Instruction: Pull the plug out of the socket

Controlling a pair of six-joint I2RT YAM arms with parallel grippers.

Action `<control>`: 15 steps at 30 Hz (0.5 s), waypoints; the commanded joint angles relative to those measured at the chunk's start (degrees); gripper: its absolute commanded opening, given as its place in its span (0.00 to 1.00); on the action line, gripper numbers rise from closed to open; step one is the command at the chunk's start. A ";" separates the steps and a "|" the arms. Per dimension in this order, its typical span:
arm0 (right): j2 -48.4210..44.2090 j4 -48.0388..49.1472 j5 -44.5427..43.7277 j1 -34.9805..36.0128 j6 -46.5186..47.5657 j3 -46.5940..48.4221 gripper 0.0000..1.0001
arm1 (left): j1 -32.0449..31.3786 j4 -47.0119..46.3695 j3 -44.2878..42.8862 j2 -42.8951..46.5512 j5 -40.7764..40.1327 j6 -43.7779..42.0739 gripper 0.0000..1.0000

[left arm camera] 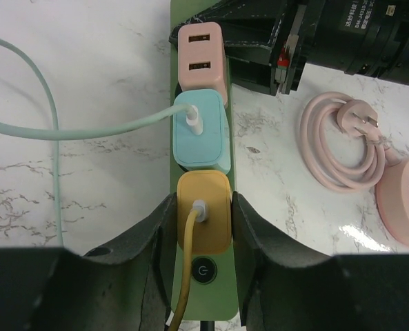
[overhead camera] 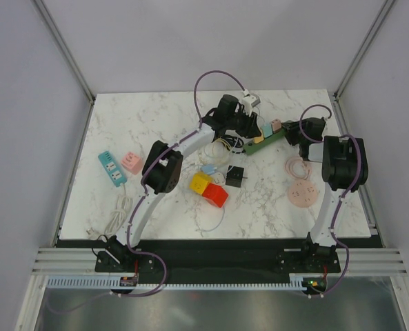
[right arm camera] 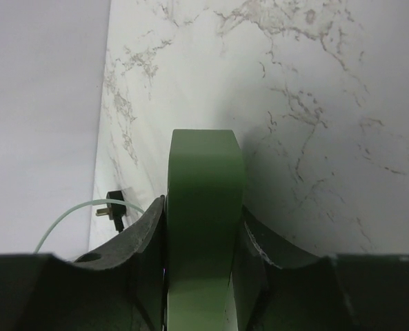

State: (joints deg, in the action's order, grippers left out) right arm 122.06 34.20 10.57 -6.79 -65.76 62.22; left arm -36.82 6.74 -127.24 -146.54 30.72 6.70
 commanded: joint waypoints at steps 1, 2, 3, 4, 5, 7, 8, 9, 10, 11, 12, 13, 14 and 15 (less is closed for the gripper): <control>-1.91 -5.98 -2.92 0.55 9.49 1.33 0.00 | 0.08 -9.12 0.06 8.46 2.07 -1.33 0.02; -2.35 -6.68 -3.97 0.55 10.12 1.24 0.00 | 0.08 -8.51 0.24 8.64 1.37 -2.29 0.02; -2.88 -6.86 -4.32 0.63 10.64 0.89 0.00 | 0.17 -8.24 0.15 8.64 1.10 -2.48 0.02; -3.05 -7.04 -4.59 0.55 11.26 0.72 0.00 | 0.25 -8.15 0.15 8.81 1.01 -2.48 0.02; -3.14 -6.86 -4.77 0.63 11.87 0.54 0.00 | 0.69 -8.32 -0.02 8.73 1.27 -0.91 0.02; -3.32 -5.29 -4.51 0.55 11.88 -0.77 0.00 | 1.74 -10.33 0.15 8.29 4.32 2.42 0.02; -3.23 -2.67 -3.29 0.46 11.44 -1.22 0.00 | 3.05 -11.65 0.41 7.85 5.57 7.23 0.02; -2.80 -1.69 -2.49 0.28 11.35 -1.57 0.00 | 3.68 -14.36 0.50 7.50 6.71 9.36 0.02; -2.53 -1.07 -1.70 0.28 11.44 -1.40 0.00 | 4.12 -15.09 0.50 7.24 8.46 10.95 0.02; -2.18 0.42 -0.82 0.28 11.61 -1.22 0.00 | 4.56 -15.53 0.50 7.06 8.91 11.92 0.02; -1.13 1.56 1.28 0.28 11.53 -1.39 0.00 | 4.65 -15.18 0.68 7.23 8.74 11.41 0.02; -0.60 3.14 2.52 -0.07 11.09 -1.48 0.00 | 4.56 -15.01 1.11 7.58 8.13 10.62 0.02; 0.01 6.29 3.66 -0.24 10.57 -1.74 0.00 | 4.48 -14.66 2.25 8.02 7.34 8.70 0.02; 0.72 7.80 4.98 -0.33 9.34 -2.36 0.00 | 4.47 -14.39 2.96 9.16 6.12 7.46 0.02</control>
State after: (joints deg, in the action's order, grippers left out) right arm 120.18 36.56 11.16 -6.35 -61.28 62.11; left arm -34.13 1.56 -124.14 -145.84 36.62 13.58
